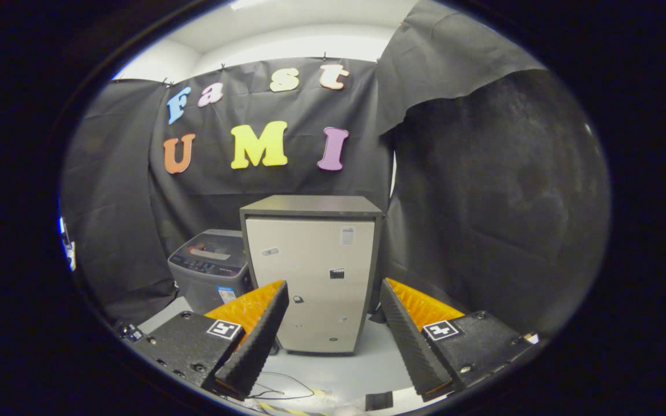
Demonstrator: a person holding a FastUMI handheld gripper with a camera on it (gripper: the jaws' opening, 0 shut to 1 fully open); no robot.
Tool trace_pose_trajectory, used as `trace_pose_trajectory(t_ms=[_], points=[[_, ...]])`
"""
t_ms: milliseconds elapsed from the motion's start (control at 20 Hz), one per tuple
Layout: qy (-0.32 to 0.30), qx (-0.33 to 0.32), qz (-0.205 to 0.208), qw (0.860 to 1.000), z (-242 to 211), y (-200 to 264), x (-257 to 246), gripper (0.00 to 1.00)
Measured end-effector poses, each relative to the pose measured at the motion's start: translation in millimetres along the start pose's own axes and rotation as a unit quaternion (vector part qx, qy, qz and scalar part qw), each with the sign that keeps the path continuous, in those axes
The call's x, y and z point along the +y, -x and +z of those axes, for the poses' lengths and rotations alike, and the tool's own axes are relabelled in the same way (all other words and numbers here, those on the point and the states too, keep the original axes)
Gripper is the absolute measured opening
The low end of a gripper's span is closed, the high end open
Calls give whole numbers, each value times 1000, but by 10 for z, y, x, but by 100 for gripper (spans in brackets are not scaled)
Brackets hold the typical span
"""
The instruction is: Put the clothes into the washing machine and then close the washing machine lid.
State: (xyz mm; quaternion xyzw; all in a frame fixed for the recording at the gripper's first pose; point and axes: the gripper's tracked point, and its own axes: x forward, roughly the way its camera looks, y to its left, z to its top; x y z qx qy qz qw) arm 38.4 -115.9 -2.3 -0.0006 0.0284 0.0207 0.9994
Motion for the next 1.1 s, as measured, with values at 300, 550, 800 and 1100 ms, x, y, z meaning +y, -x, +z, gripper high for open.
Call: trace_pose_trajectory(t_ms=[300, 550, 800, 1100], points=[[-3, -8, 4, 1000, 118, 116, 25, 99], [-15, -9, 3, 1000, 127, 180, 1, 99], [-21, -8, -2, 1000, 115, 238, -57, 99], [-13, -13, -3, 1000, 149, 327, -38, 99]])
